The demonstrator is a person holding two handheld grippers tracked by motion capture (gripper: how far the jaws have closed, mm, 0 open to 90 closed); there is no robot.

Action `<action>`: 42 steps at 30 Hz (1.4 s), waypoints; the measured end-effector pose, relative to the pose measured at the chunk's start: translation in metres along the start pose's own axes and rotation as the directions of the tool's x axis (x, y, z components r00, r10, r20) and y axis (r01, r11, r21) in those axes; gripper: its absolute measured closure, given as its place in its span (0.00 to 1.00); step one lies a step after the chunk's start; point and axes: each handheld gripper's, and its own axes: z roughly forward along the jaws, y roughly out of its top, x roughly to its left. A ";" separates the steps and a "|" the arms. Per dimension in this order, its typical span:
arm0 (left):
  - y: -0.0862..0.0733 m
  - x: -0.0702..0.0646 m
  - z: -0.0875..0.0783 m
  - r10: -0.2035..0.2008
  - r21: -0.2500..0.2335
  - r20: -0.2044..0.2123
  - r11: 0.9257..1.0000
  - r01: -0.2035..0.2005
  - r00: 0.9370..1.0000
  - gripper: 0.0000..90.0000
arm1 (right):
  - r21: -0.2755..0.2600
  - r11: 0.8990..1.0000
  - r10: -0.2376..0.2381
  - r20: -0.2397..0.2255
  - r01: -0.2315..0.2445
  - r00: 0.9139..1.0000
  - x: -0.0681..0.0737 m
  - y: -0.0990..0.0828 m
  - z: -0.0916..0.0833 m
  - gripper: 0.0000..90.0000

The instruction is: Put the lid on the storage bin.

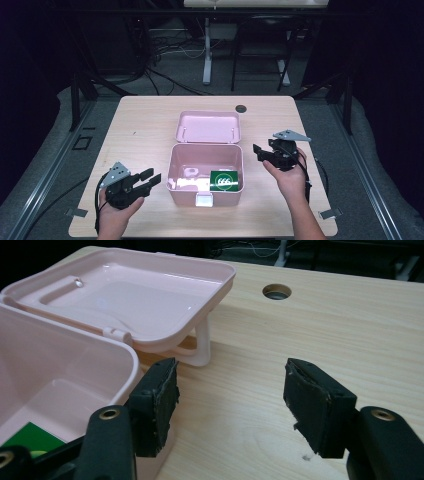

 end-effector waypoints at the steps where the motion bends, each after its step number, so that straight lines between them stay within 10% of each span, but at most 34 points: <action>1: 0.001 -0.001 0.001 0.002 -0.004 0.004 1.000 -0.002 1.000 0.67 | -0.003 1.000 0.011 -0.017 -0.011 1.000 0.001 0.001 0.002 0.44; 42: 0.007 -0.019 0.025 0.065 0.055 0.054 0.996 -0.068 0.996 0.72 | 0.114 0.993 0.033 -0.078 -0.024 0.996 0.010 0.059 0.054 0.51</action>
